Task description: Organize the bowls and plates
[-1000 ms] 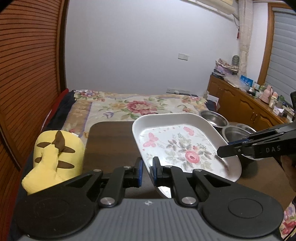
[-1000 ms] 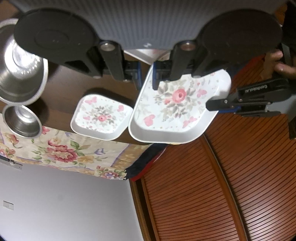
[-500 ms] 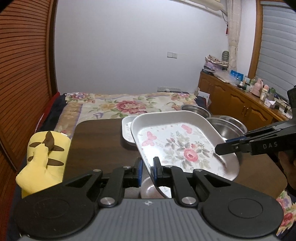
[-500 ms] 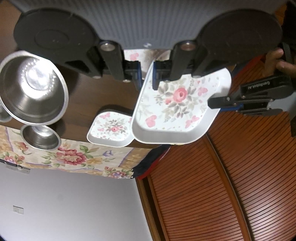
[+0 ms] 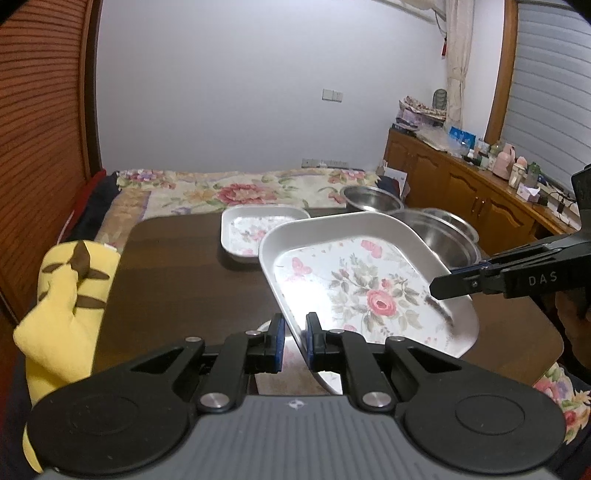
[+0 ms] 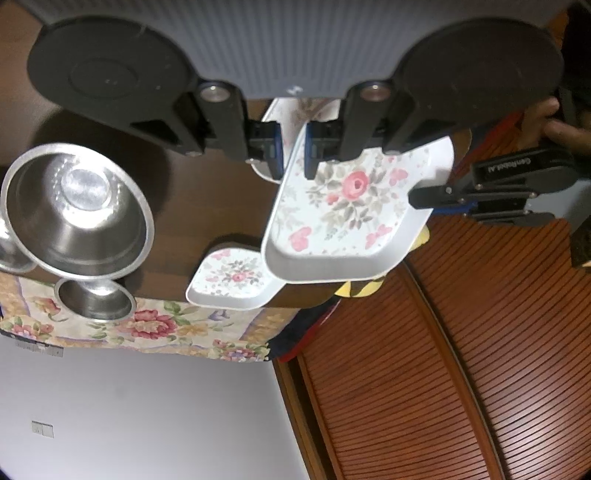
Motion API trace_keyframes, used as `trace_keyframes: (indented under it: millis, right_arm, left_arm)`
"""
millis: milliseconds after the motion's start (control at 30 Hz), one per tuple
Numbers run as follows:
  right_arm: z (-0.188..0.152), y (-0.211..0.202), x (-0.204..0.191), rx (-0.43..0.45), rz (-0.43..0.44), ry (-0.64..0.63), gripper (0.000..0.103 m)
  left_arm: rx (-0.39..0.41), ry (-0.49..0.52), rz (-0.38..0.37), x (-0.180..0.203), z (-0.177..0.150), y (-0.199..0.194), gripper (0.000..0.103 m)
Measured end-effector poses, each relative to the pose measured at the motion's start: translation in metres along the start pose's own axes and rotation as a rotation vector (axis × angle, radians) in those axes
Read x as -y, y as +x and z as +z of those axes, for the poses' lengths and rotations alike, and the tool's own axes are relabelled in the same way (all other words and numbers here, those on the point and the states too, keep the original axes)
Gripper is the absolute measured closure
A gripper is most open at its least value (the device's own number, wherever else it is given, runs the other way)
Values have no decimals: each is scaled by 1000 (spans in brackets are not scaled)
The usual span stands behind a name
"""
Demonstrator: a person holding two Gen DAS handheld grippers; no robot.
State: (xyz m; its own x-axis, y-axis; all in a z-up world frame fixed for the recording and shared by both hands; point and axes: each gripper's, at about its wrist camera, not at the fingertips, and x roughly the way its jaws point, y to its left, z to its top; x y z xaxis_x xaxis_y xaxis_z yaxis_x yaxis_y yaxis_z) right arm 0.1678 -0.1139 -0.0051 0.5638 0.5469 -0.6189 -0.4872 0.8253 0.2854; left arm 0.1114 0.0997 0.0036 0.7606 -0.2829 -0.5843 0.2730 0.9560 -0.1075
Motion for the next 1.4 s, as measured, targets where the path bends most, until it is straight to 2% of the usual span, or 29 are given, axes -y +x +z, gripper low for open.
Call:
trace_keyframes:
  millis: [400,633,867,1200,1400]
  right_arm:
    - [-32,19,2,-41,4,23,90]
    - [-47,23,0,-38,7,33,89]
    - [-53,22,3,-12,14,72,89]
    - [-60,23,-5,45,-17,58,89]
    - [-70,26,-6,110,-43,69,89]
  left_arm:
    - [-64,-25,4,-7,-28,20,91]
    - [-80,-38,9,-10,-35,27,91]
    - [-85,-39,9,-10,-34,32,91]
    - [-90,-35,28,-12,-39,40,91]
    - [-79,-26,38,-9,-42,44,91]
